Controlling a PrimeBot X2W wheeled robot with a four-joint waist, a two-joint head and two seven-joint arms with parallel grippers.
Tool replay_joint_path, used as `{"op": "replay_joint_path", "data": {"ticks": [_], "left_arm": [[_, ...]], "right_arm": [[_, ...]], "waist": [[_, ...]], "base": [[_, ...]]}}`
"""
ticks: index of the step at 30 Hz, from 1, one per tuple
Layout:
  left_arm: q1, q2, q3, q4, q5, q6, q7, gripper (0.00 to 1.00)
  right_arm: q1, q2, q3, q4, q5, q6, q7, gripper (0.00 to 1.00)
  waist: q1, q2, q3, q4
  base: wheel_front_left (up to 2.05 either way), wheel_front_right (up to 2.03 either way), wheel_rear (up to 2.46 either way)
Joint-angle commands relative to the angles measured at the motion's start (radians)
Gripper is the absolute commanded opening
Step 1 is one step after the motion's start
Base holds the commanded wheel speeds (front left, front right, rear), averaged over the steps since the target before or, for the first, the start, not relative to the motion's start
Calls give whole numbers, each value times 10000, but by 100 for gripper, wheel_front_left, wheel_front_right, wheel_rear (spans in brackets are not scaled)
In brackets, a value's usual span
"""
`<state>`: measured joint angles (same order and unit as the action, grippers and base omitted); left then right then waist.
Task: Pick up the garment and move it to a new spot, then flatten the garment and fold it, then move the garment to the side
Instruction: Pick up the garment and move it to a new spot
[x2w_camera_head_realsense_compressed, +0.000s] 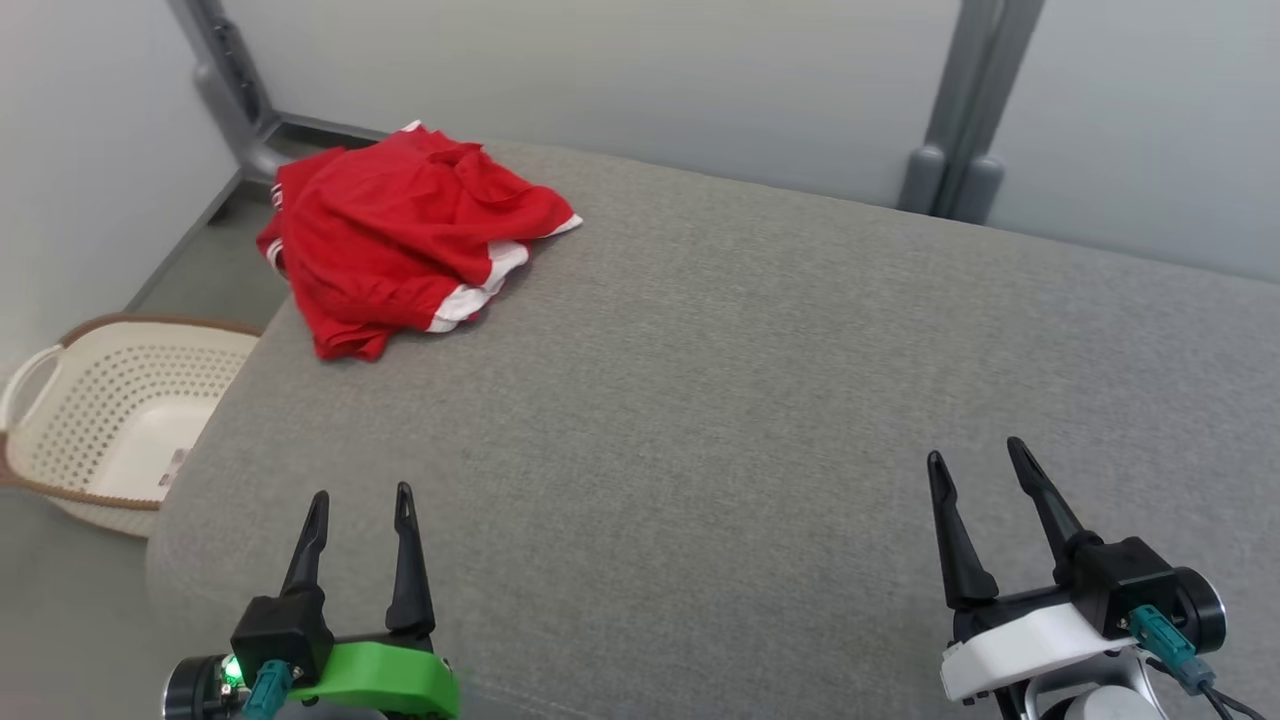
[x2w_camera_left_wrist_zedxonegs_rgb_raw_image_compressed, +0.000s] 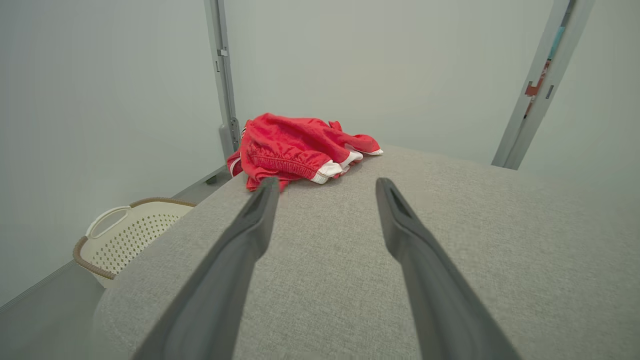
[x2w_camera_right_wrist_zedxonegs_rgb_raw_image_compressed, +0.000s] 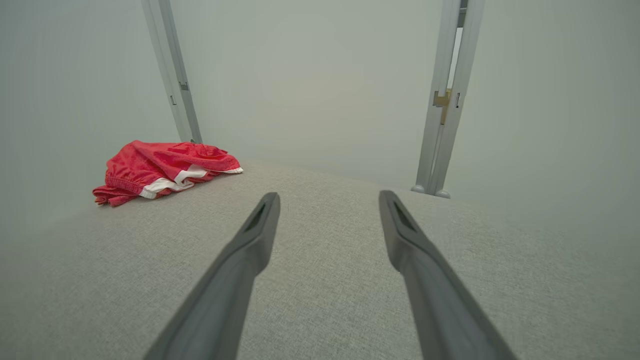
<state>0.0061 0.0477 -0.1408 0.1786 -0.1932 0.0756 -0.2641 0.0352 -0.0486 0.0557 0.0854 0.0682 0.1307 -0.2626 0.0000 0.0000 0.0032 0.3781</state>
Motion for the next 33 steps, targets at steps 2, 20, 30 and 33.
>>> {"op": "replay_joint_path", "data": {"ticks": [2,20,30,33], "left_arm": [[109,49,48,-39,-100,33,-7,100],[-354,49,458,-358,-341,82,-9,100],[-4062,1222,1674,-117,658,-854,-7,100],[-5547,1742,1843,722,652,-1125,-2,100]], "right_arm": [[-135,-33,63,7,-42,0,-35,100],[-322,-36,88,-129,-486,-1,-35,100],[-1073,-36,-66,-462,-1369,-1,-34,100],[-1388,-38,-41,-582,-1626,-1,-35,100]], "waist": [[0,0,43,1247],[0,0,707,1290],[0,0,2333,471],[0,0,2924,123]], "base": [[0,0,0],[0,0,0],[0,0,0],[0,0,0]]}}
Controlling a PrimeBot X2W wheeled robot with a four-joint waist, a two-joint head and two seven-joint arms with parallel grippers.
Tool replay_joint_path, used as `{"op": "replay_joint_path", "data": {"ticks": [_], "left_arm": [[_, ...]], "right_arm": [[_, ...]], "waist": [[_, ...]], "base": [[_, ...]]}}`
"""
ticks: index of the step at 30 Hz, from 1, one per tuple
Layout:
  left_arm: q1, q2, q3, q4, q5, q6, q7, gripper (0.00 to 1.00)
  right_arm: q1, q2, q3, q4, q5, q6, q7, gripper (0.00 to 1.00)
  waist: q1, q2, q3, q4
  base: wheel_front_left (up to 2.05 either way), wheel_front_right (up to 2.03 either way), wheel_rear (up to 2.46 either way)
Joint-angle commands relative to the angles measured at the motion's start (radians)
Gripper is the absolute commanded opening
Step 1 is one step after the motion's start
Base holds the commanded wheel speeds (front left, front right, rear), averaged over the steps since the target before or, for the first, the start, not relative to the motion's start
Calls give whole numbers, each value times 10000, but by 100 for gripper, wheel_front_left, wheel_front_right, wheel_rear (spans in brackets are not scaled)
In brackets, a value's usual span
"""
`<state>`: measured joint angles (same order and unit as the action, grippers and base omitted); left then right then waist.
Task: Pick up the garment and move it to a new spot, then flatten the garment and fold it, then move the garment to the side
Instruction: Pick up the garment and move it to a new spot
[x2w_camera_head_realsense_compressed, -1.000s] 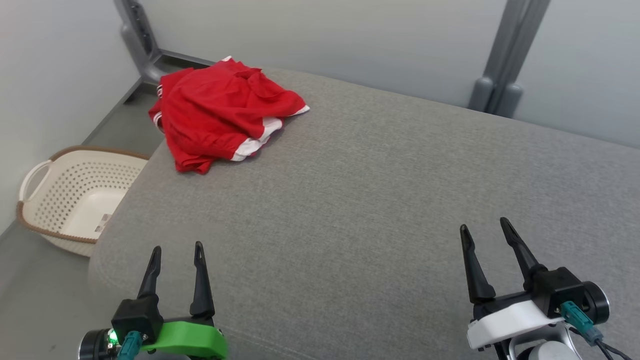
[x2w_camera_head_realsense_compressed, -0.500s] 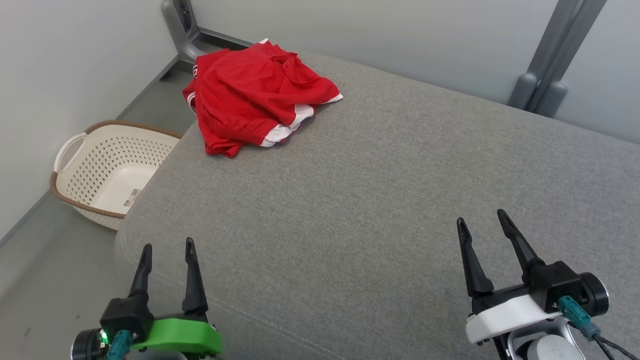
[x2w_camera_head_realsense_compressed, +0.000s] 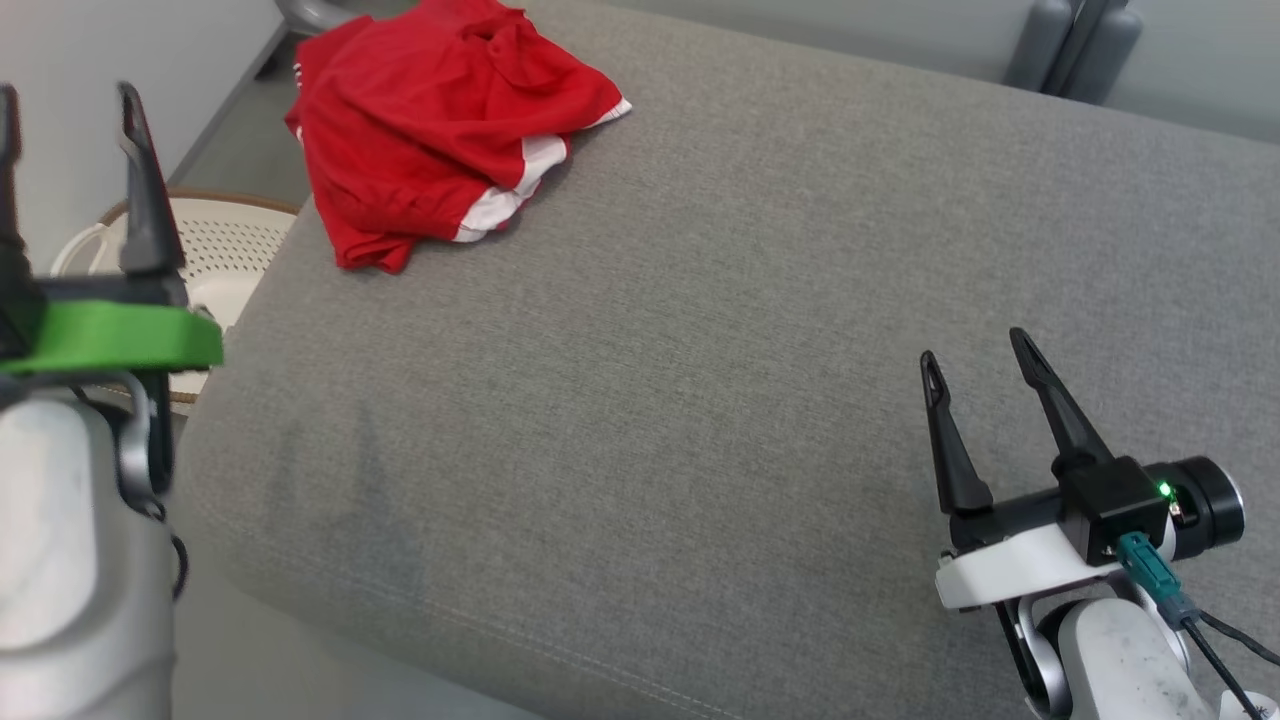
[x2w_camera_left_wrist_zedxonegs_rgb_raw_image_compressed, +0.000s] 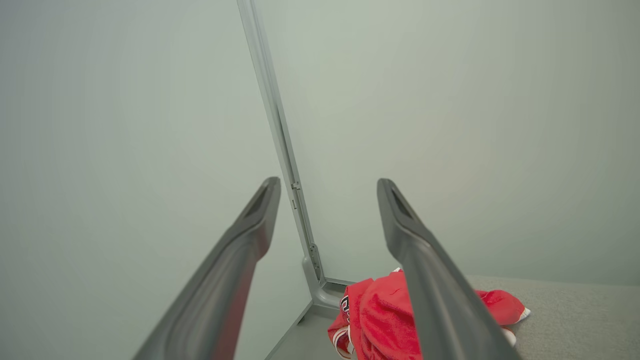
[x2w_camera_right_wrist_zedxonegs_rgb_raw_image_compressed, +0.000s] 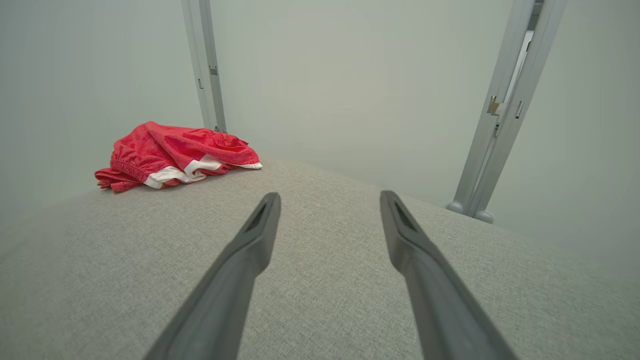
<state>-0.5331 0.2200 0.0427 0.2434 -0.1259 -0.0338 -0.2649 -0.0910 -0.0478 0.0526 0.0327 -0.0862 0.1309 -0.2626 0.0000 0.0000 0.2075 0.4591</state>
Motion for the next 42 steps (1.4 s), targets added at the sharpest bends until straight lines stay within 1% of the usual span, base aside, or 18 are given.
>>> {"op": "replay_joint_path", "data": {"ticks": [1,4,8,10,16,22,28,29,30,31,37,42], "left_arm": [[-605,129,14,404,-77,-115,128,100],[-1996,437,122,1561,-399,-313,770,100],[-3300,644,304,3124,-1056,-571,1799,100],[-3786,815,255,3770,-1128,-650,2175,100],[-4727,833,175,5586,-1605,-786,3147,100],[-5186,794,127,6911,-1938,-842,3900,100],[-5390,932,210,7612,-2128,-754,3765,100],[-5443,953,200,7697,-2133,-764,3732,69],[-5470,983,170,7739,-2107,-776,3640,45],[-5500,1030,123,7792,-2070,-794,3559,0],[-5642,1303,-134,7824,-1825,-832,2729,0],[-5843,1546,-581,7780,-1457,-871,2450,0]], "right_arm": [[-220,-45,-20,-84,-156,-3,-35,100],[-500,-45,0,-187,-325,-3,-35,100],[-820,-44,-13,-353,-517,-3,-35,100],[-952,-44,-45,-450,-627,-3,-35,100],[-1255,-38,-166,-712,-850,-3,-35,100],[-1450,-38,-53,-827,-829,-3,-35,100],[-1529,-42,-25,-724,-657,-3,-34,100],[-1538,-41,-38,-717,-636,-3,-34,100],[-1531,-42,-35,-699,-616,-3,-34,100],[-1518,-41,-37,-675,-584,-3,-34,100],[-1399,-39,-3,-498,-276,-3,-34,100],[-1175,-39,43,-286,46,-3,-35,100]], "waist": [[0,0,1044,-789],[0,0,1611,-1151],[0,0,2337,-1596],[0,0,2703,-1776],[0,0,3600,-2107],[0,0,4049,-2382],[0,0,4028,-2643],[0,0,3998,-2675],[0,0,3962,-2699],[0,0,3913,-2726],[0,0,3332,-2837],[0,0,2473,-2947]], "base": [[0,0,0],[0,0,0],[0,0,0],[0,0,0],[0,0,0],[0,0,0],[0,0,0],[0,0,0],[0,0,0],[0,0,0],[0,0,0],[0,0,0]]}}
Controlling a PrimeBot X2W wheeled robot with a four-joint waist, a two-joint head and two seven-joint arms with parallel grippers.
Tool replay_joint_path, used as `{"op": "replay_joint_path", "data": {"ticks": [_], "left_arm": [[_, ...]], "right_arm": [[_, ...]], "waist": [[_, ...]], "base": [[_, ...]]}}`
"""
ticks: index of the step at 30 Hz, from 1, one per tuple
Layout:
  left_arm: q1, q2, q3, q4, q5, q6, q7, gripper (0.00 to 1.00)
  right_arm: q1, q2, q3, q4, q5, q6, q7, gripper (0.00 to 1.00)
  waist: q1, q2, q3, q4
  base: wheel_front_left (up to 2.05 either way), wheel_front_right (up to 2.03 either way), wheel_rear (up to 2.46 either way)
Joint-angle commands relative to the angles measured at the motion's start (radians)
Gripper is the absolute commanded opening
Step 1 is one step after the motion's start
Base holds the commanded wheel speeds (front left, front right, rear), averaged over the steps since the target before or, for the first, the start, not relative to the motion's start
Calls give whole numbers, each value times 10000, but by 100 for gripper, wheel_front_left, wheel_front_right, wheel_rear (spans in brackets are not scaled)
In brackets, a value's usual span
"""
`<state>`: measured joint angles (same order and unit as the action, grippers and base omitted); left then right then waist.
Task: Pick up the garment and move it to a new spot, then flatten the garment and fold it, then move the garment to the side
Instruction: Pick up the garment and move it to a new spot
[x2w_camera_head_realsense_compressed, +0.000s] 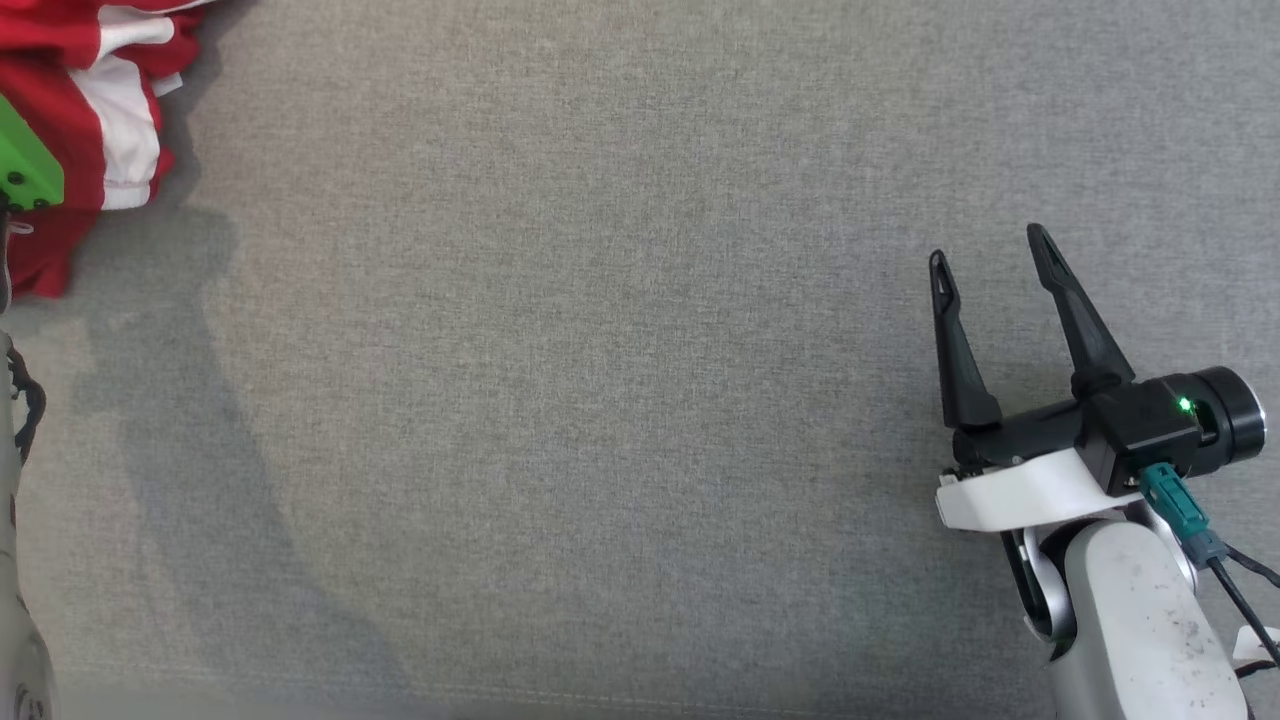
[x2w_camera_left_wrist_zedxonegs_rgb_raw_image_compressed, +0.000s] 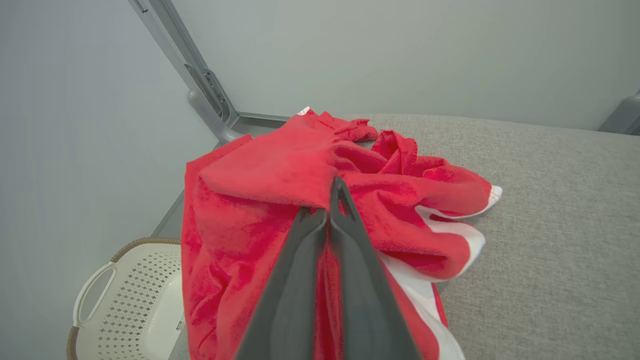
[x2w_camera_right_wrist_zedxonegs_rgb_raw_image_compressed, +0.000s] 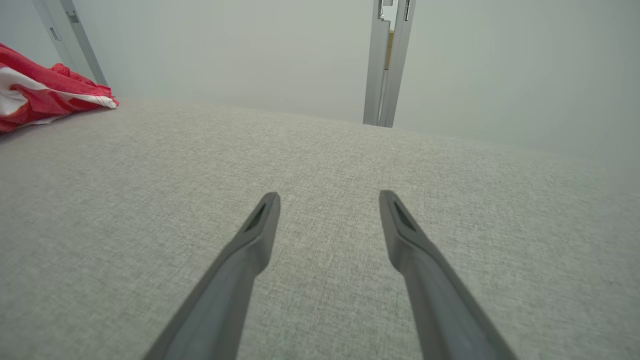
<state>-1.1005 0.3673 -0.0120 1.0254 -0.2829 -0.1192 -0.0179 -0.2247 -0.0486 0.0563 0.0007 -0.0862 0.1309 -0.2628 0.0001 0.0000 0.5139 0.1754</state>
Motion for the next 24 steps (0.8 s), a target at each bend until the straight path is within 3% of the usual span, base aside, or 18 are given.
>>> {"op": "replay_joint_path", "data": {"ticks": [1,10,19,24], "left_arm": [[-229,110,-170,-88,198,-37,-56,0],[-516,-155,-2079,-1196,26,-108,328,0],[89,-271,-4615,-3409,-1728,-106,1345,0],[539,-534,-5433,-4768,-2823,-107,1972,0]], "right_arm": [[212,-32,-8,92,123,-3,-32,100],[872,-29,-579,414,766,-3,-33,100],[1797,-22,-2291,554,846,-5,-32,100],[2094,-19,-2955,538,646,-6,-32,100]], "waist": [[-1,0,-835,-145],[-1,0,-2764,-716],[-1,0,-4308,-1976],[-1,0,-4545,-2694]], "base": [[0,0,0],[0,0,0],[0,0,0],[0,0,0]]}}
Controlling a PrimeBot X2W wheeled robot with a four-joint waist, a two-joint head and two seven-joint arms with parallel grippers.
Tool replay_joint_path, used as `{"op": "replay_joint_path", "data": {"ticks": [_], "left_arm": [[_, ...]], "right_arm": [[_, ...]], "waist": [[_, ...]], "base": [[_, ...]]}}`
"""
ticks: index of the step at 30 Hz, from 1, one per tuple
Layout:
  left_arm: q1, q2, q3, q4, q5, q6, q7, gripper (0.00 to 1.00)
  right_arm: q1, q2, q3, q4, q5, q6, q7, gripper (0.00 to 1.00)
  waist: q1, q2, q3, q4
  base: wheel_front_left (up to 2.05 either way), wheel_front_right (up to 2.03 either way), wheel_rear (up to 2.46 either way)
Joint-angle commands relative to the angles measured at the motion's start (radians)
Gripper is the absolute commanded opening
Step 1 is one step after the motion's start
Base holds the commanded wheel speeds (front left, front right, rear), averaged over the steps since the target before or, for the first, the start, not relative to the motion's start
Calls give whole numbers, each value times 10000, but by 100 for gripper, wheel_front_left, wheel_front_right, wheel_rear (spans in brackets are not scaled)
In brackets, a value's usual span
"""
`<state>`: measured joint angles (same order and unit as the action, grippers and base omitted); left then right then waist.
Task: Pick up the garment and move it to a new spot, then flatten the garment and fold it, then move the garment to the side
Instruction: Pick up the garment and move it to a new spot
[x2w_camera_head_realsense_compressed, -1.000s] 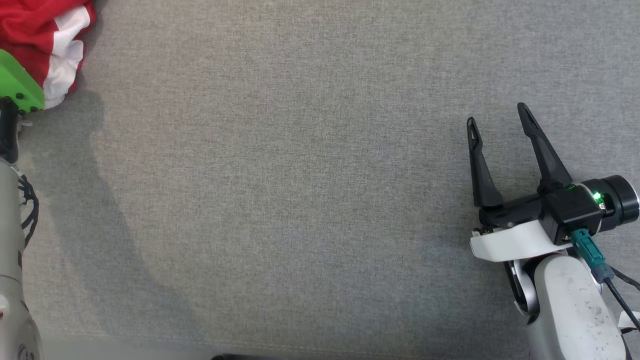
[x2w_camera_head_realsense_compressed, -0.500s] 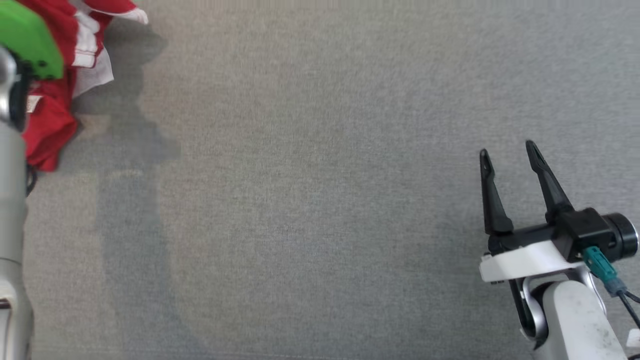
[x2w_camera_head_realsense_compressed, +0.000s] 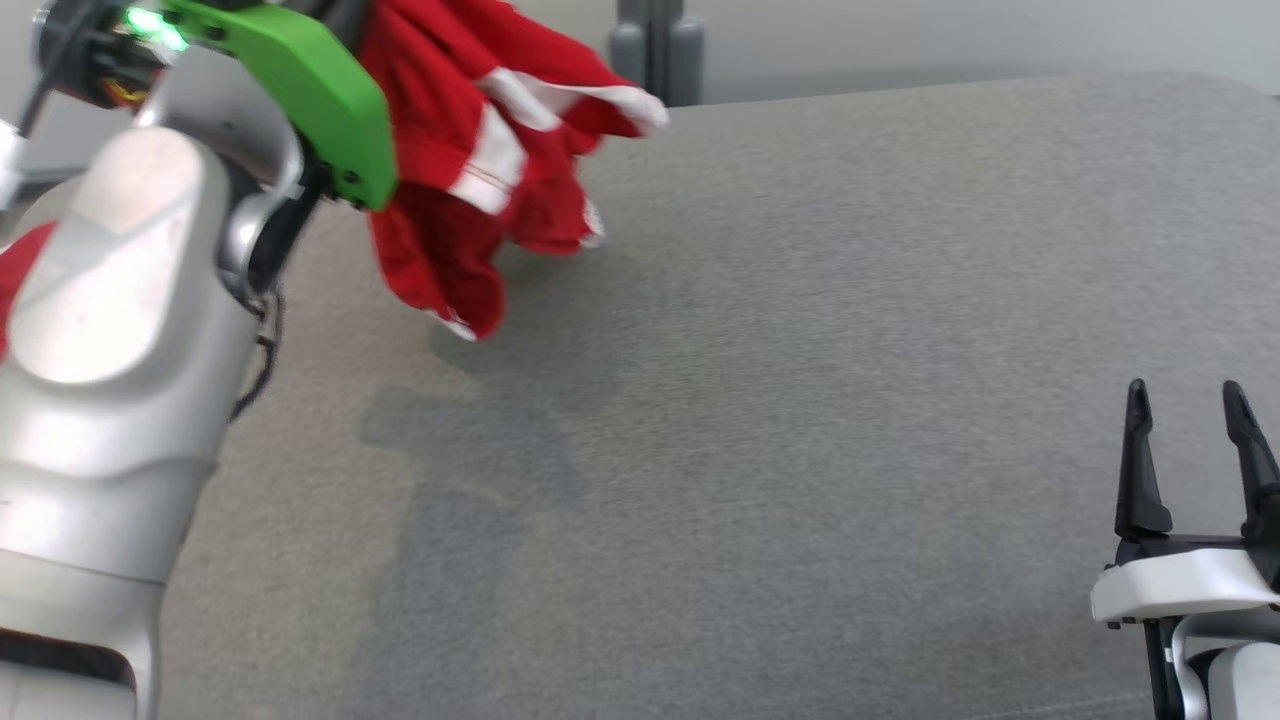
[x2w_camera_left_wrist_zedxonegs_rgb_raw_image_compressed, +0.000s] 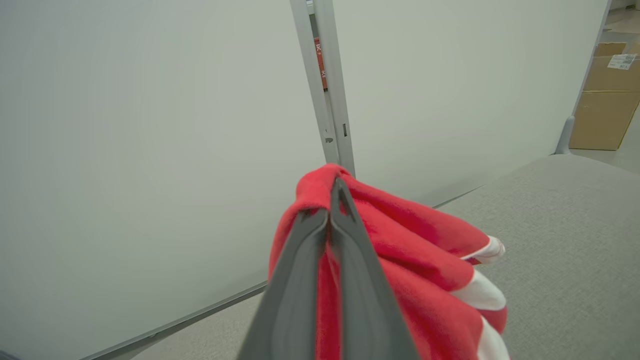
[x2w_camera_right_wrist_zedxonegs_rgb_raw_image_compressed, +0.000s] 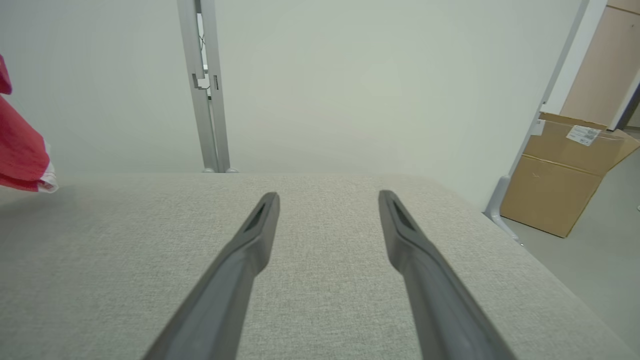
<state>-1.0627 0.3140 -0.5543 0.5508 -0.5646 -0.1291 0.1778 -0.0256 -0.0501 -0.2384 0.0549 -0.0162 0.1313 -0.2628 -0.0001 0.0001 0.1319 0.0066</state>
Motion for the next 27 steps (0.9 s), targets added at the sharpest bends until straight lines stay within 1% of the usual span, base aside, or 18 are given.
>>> {"op": "replay_joint_path", "data": {"ticks": [1,5,7,9,13,20,25,26,27], "left_arm": [[256,-44,-153,-252,-178,-8,140,0],[751,-383,-727,-1200,-908,-8,620,0],[913,-471,-957,-1403,-1010,-8,715,0],[1112,-596,-1145,-1293,-1062,-3,655,0],[1329,-842,-1282,-373,-920,186,267,0],[1221,-1376,-1197,2230,-490,903,-1407,0],[985,-1816,-1323,3726,-239,1040,-2456,0],[933,-1898,-1299,3990,-253,1058,-2668,20],[899,-1938,-1293,4144,-252,1058,-2809,28]], "right_arm": [[127,-6,-88,-9,-53,-10,-32,100],[58,-9,-167,4,62,-8,-32,100],[-65,-7,-82,24,177,-10,-32,100],[-230,-7,49,51,307,-10,-32,100],[-544,-6,472,106,636,-10,-32,100],[-1096,-2,1263,205,1112,-10,-32,100],[-1356,-9,1612,203,1261,-10,-32,100],[-1402,-7,1657,193,1271,-10,-32,100],[-1427,-7,1666,188,1277,-10,-32,100]], "waist": [[1,-1,-723,-1139],[1,-1,-502,-1794],[1,-1,-281,-2057],[1,-1,-15,-2280],[1,-1,641,-2685],[1,-1,1730,-3047],[1,-1,2186,-3074],[1,-1,2251,-3049],[1,-1,2276,-3030]], "base": [[0,0,0],[0,0,0],[0,0,0],[0,0,0],[0,0,0],[0,0,0],[0,0,0],[0,0,0],[0,0,0]]}}
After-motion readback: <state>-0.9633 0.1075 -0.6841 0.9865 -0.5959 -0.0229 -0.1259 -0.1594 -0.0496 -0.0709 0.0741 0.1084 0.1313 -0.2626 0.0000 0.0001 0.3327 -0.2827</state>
